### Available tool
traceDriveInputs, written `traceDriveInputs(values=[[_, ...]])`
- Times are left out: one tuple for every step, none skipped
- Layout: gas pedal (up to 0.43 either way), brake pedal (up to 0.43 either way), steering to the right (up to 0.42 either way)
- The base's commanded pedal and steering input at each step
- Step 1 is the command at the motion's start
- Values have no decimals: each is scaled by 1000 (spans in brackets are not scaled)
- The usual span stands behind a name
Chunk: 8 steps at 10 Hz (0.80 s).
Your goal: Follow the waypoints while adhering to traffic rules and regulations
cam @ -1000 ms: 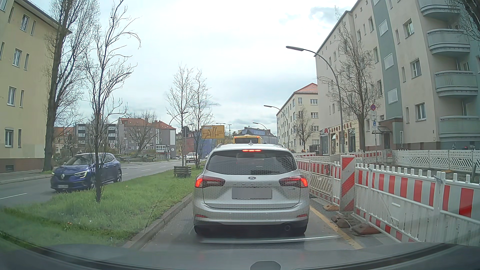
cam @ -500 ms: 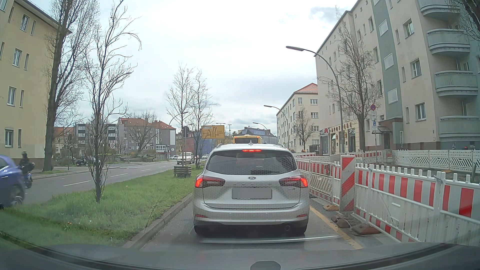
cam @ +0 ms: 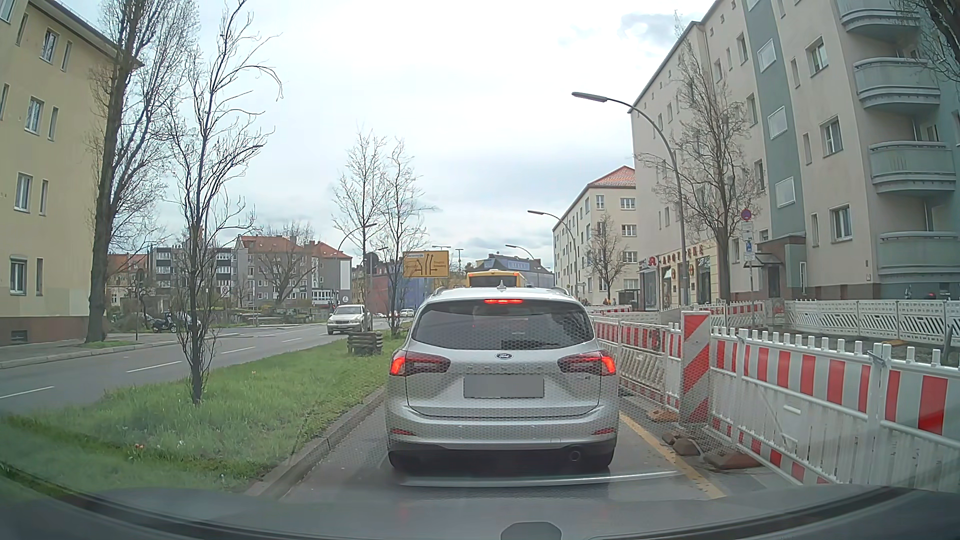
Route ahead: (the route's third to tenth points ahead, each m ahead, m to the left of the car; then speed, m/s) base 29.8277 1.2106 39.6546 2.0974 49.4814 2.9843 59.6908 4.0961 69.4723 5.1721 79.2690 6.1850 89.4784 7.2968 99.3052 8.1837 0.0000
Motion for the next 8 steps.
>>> traceDriveInputs(values=[[0, 384, 0], [0, 390, 0], [0, 390, 0], [0, 384, 0], [0, 390, 0], [0, 390, 0], [0, 384, 0], [0, 390, 0]])
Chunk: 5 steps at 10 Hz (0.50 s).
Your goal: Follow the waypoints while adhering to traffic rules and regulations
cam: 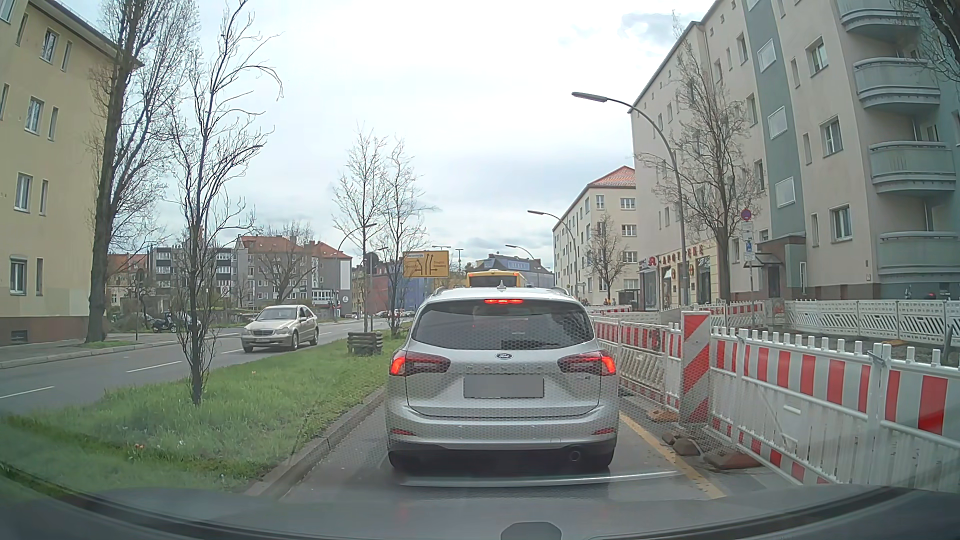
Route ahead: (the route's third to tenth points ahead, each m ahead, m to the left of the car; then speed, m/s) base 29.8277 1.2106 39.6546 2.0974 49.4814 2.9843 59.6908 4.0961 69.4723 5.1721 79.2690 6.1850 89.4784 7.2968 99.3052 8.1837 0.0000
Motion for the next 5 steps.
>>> traceDriveInputs(values=[[0, 384, 0], [0, 384, 0], [0, 384, 0], [0, 390, 0], [0, 390, 0]])
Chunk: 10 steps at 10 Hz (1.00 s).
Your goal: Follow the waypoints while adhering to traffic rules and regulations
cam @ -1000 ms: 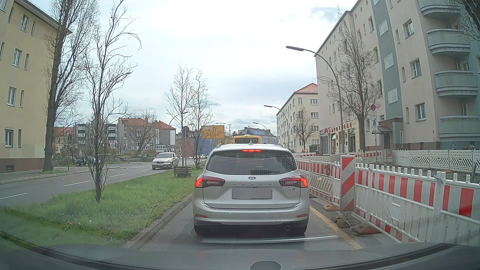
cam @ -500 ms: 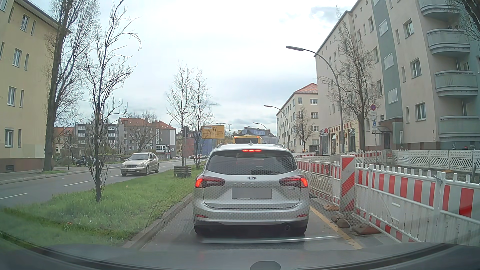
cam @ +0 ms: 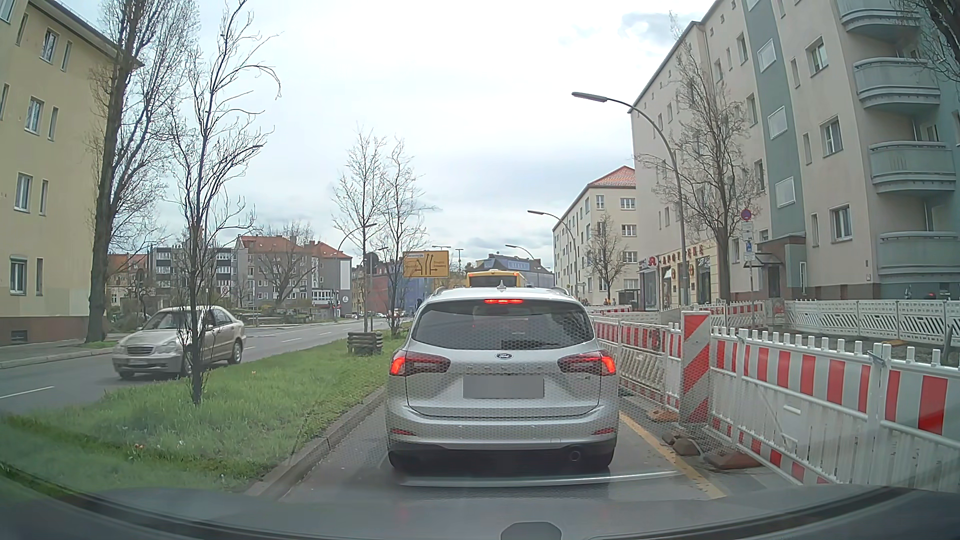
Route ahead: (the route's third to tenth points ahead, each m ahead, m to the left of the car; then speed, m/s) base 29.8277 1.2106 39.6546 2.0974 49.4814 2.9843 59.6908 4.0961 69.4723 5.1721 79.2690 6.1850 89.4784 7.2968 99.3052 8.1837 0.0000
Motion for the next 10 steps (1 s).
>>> traceDriveInputs(values=[[0, 384, 0], [0, 390, 0], [0, 390, 0], [0, 384, 0], [0, 390, 0], [0, 390, 1], [0, 384, 0], [0, 390, 0], [0, 384, 0], [0, 390, 0]])
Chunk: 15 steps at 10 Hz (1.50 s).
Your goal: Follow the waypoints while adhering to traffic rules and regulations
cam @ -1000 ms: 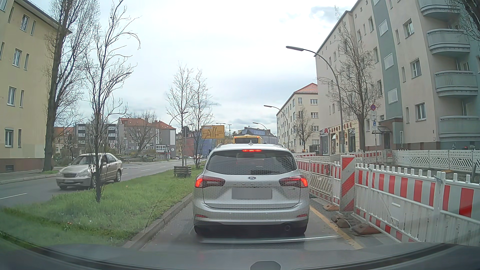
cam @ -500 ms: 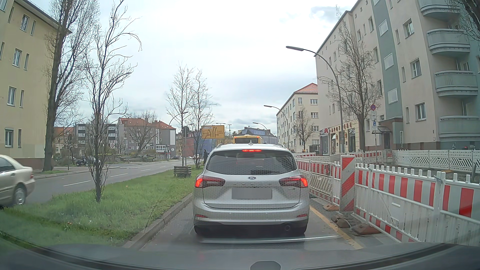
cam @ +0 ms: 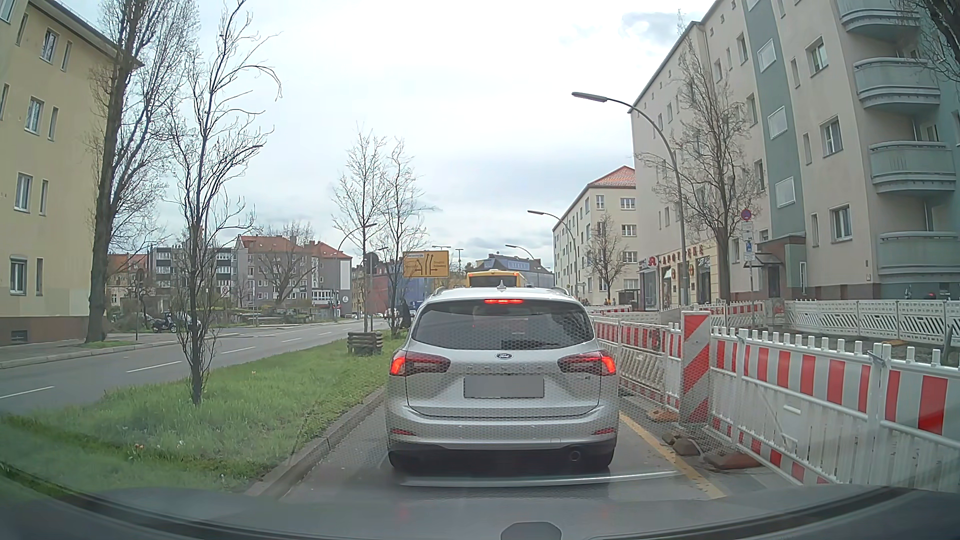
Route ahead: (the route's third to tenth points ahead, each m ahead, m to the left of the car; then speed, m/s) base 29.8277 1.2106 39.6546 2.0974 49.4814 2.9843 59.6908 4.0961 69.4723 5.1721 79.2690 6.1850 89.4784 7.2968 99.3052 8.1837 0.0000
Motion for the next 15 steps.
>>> traceDriveInputs(values=[[0, 384, 0], [0, 390, 0], [0, 390, 0], [0, 390, 0], [0, 390, 0], [0, 384, 0], [0, 378, 0], [0, 372, 0], [0, 366, 0], [0, 366, 0], [0, 366, 0], [0, 366, 0], [0, 366, 0], [0, 360, 0], [0, 366, 0]])
